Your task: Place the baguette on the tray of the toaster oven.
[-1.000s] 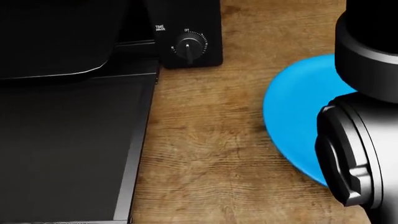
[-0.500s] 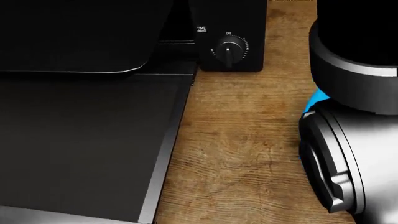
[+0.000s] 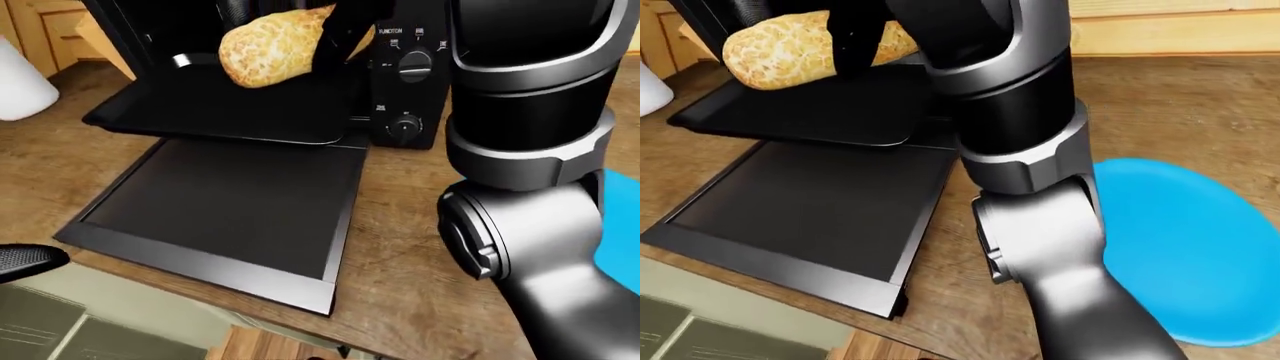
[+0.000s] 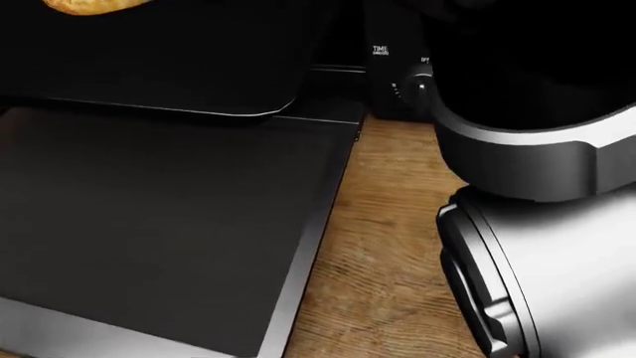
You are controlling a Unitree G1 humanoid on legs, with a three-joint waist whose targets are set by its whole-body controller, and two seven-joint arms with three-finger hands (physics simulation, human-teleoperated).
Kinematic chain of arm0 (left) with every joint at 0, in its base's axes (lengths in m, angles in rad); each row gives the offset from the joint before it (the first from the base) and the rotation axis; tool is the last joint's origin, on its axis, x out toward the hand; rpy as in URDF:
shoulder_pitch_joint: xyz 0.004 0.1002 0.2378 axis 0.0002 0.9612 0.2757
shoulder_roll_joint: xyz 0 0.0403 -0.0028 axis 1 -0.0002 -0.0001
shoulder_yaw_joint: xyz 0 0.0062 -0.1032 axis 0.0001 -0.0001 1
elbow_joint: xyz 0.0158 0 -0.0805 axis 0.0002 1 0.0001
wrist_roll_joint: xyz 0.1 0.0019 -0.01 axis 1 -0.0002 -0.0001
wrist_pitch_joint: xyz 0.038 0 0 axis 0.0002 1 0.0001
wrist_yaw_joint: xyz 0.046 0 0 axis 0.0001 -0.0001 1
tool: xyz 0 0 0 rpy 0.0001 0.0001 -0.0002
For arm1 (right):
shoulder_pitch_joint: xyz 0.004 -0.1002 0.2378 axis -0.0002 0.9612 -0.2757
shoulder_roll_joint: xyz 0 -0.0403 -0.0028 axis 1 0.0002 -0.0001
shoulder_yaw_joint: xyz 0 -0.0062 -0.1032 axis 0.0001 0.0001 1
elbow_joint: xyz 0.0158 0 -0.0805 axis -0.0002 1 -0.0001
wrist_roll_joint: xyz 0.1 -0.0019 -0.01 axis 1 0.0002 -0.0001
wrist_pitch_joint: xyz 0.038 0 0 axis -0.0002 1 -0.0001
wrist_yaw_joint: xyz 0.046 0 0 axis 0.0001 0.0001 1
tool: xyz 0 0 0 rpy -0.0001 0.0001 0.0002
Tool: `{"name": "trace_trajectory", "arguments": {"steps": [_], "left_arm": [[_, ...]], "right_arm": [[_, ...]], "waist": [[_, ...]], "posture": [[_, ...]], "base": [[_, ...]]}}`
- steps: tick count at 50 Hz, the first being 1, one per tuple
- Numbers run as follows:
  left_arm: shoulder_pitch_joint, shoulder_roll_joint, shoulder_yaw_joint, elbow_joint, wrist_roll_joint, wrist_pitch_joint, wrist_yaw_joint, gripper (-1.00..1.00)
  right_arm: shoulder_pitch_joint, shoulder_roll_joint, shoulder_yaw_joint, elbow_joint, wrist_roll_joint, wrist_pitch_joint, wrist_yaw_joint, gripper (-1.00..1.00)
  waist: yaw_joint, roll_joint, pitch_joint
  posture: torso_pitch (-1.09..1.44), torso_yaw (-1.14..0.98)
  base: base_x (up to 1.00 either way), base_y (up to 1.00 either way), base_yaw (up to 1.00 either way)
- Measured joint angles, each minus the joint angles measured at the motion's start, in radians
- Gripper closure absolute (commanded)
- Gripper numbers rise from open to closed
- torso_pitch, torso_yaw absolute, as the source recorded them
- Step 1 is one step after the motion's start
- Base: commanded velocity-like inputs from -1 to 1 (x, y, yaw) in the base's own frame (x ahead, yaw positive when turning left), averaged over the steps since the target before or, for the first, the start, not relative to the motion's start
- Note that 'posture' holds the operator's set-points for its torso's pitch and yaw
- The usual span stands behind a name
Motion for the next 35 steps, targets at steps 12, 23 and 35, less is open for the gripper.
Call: {"name": "trace_trajectory", "arguments": {"steps": [12,23,35], "left_arm": [[-0.015,-0.008,-0.055,-0.006,0.047,-0.007,-0.006,-1.00],[-0.020,-0.013,-0.051,-0.010,0.054,-0.002,-0.013,-1.00],[0.002,-0.033,-0.012,-0.021,0.056,0.008,-0.041,-1.00]], "right_arm": [[0.010,0.021,0.004,0.042,0.013,-0.024,-0.037,0.80],[0.016,0.046,0.011,0.122,0.025,-0.063,-0.117,0.80],[0.041,0.058,0.018,0.167,0.001,-0.088,-0.177,0.80]], "waist": [[0.044,-0.005,-0.006],[0.058,-0.006,-0.011],[0.067,-0.010,-0.014]], "posture": [[0.00,0.63],[0.00,0.63],[0.00,0.63]], "base": [[0.00,0.00,0.00],[0.00,0.00,0.00],[0.00,0.00,0.00]]}}
